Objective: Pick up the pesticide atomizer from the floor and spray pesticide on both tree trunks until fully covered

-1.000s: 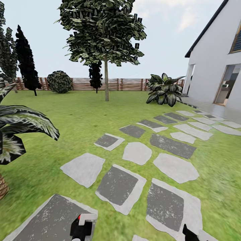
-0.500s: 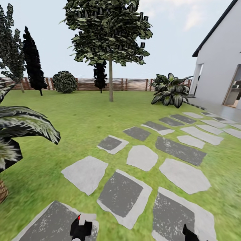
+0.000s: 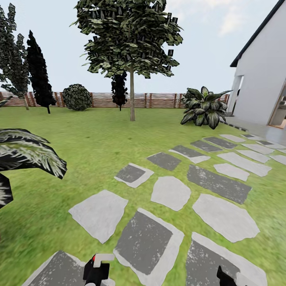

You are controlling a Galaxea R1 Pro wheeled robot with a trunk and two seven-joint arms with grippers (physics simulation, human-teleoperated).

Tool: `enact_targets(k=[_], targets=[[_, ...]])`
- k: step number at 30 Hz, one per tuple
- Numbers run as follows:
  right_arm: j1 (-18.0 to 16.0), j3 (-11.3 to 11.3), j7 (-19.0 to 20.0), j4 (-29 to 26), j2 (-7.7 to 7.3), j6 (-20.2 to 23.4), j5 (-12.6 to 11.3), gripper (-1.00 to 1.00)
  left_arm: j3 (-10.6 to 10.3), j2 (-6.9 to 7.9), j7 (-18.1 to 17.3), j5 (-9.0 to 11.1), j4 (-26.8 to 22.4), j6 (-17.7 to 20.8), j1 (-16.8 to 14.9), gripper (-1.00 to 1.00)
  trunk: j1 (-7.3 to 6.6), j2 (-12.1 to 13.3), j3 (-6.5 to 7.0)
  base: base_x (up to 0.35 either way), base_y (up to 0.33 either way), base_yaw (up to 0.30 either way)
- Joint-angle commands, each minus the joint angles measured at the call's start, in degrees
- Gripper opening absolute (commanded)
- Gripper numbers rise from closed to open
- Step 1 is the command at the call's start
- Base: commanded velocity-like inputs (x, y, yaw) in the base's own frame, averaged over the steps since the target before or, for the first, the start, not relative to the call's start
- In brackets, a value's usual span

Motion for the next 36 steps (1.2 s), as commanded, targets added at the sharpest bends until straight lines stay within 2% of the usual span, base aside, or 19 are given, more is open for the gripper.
enact_targets(k=[1, 36], targets=[[-0.05, 0.08, 0.03, 0.04, -0.04, -0.27, -0.6, 1.0, -0.45, 0.03, 0.43, 0.28, 0.04, -0.18, -0.07, -1.0, 0.06, -0.1, -0.11, 0.34, 0.0, 0.001], [-0.05, 0.16, 0.03, 0.12, -0.02, -0.24, -0.68, 1.0, -0.45, 0.07, 0.36, 0.24, 0.04, -0.18, -0.06, -1.0, 0.06, -0.1, -0.11, 0.34, 0.0, 0.026]])
